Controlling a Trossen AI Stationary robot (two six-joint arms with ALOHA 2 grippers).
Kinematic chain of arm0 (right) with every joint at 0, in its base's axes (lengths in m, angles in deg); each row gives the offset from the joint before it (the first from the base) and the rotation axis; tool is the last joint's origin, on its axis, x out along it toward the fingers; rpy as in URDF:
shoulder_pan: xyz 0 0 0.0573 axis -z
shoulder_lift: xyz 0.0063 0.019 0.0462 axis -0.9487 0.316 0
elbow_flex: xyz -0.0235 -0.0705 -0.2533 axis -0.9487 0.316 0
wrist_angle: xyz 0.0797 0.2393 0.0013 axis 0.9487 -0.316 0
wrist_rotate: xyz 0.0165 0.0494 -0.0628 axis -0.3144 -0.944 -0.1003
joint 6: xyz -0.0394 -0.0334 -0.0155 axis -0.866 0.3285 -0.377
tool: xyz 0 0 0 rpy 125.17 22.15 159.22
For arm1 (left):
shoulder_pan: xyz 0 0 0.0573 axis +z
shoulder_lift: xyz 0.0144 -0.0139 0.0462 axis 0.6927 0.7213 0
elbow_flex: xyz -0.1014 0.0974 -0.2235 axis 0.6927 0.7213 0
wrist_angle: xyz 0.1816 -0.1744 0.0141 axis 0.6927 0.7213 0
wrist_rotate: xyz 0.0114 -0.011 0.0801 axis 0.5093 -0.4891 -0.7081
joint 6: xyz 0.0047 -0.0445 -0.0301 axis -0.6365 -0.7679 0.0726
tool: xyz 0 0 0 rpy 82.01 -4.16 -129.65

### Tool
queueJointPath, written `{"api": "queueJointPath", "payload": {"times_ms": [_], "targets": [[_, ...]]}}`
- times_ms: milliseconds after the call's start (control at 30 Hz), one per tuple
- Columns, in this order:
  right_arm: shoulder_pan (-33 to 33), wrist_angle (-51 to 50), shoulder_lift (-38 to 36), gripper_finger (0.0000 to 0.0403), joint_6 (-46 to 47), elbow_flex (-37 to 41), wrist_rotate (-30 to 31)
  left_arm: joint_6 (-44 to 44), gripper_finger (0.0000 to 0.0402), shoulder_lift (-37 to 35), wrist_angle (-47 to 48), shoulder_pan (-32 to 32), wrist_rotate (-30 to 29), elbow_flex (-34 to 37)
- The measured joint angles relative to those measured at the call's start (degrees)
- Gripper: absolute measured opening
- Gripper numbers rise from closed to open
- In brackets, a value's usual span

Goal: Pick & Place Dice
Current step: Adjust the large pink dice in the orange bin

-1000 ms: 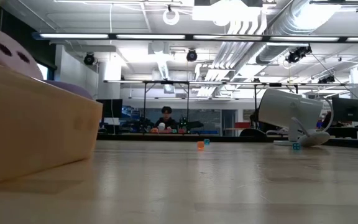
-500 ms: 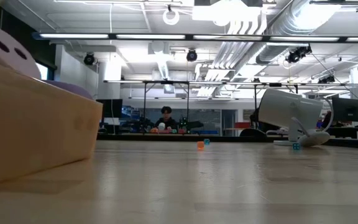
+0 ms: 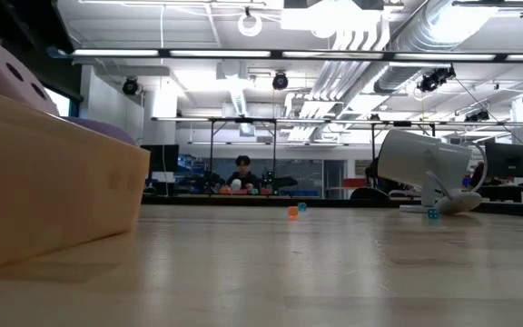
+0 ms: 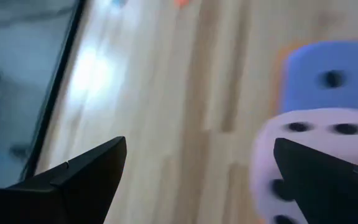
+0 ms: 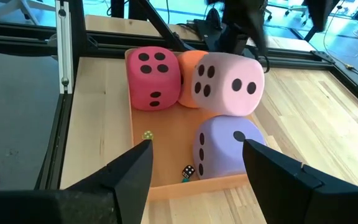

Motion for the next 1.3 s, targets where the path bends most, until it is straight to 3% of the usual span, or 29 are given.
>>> {"api": "queueJointPath", "payload": {"times_ms": [300,600,1000,1300], "targets": [[0.0,0.0,0.0,0.0239,0.1,0.0,0.0,2.9,0.0397,0.6,1.3,13.1,16.4,1.6],[0.0,-0.3,0.0,0.0239,0.1,0.0,-0.2,6.0,0.0397,0.5,-9.1,11.7,25.8,3.7],[0.0,-0.3,0.0,0.0239,0.1,0.0,-0.2,7.0,0.0397,0.5,-14.6,3.7,25.2,3.8],[0.0,-0.4,0.0,0.0239,0.1,0.0,-0.2,6.8,0.0397,0.5,-17.0,1.2,25.3,3.8]]}}
